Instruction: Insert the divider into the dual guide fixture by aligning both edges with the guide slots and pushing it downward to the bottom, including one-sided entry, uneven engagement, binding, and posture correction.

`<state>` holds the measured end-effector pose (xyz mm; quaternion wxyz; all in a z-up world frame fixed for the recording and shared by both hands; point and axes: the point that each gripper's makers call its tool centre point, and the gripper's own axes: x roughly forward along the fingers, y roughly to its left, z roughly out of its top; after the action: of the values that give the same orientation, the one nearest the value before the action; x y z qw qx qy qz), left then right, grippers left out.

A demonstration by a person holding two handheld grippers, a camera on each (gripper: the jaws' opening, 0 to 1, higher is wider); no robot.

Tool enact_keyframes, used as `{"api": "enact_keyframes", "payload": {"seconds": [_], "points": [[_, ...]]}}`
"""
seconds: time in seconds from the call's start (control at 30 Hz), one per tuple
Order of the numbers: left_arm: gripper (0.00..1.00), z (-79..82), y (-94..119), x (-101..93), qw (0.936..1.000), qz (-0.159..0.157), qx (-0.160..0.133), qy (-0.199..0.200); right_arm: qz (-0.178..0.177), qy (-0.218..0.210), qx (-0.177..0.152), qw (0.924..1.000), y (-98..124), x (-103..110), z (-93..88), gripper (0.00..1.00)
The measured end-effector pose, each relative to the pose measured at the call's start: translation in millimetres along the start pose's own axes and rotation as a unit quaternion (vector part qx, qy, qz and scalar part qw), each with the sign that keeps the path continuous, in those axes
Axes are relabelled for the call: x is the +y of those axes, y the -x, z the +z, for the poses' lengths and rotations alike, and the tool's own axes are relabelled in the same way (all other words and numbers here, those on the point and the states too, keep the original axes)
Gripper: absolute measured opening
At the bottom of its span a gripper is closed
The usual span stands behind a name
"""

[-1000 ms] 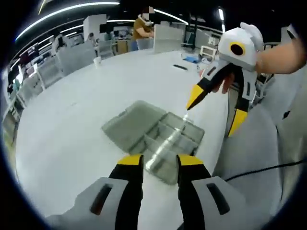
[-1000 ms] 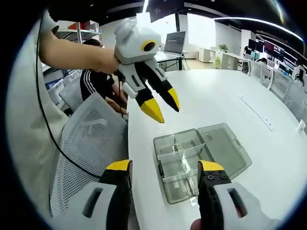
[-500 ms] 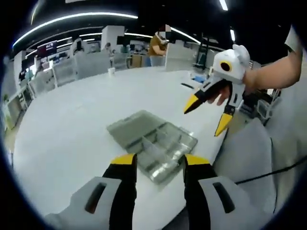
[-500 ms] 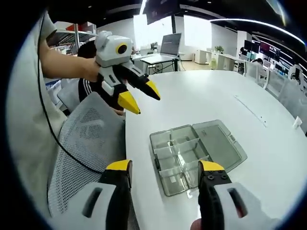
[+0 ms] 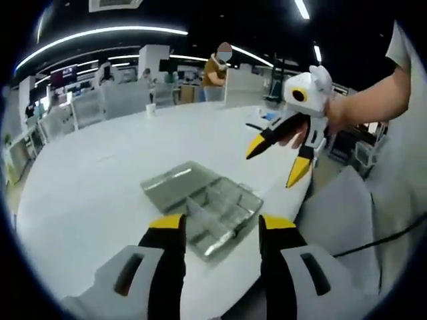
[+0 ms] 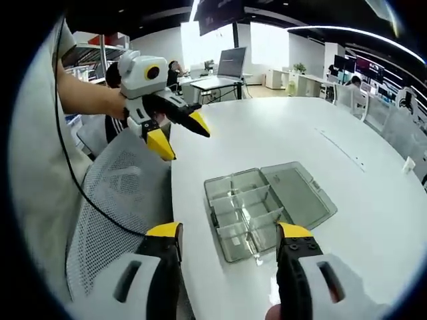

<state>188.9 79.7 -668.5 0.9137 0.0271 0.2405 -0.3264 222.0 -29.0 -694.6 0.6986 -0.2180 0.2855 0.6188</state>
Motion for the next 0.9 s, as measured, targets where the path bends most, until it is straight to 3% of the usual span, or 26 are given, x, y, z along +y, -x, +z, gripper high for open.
{"api": "enact_keyframes", "payload": {"seconds": [0.23, 0.9], "points": [[0.48, 2.7, -4.6, -3.4, 1.0, 0.0, -0.005, -0.001, -0.005, -0.003, 0.002, 1.0, 2.7, -4.6, -5.7, 0.54], [0.53, 7.7, -18.8, -14.1, 0.9997, -0.014, -0.012, -0.016, -0.024, -0.011, 0.026, 0.9993, 22.4, -28.2, -39.0, 0.53]]}}
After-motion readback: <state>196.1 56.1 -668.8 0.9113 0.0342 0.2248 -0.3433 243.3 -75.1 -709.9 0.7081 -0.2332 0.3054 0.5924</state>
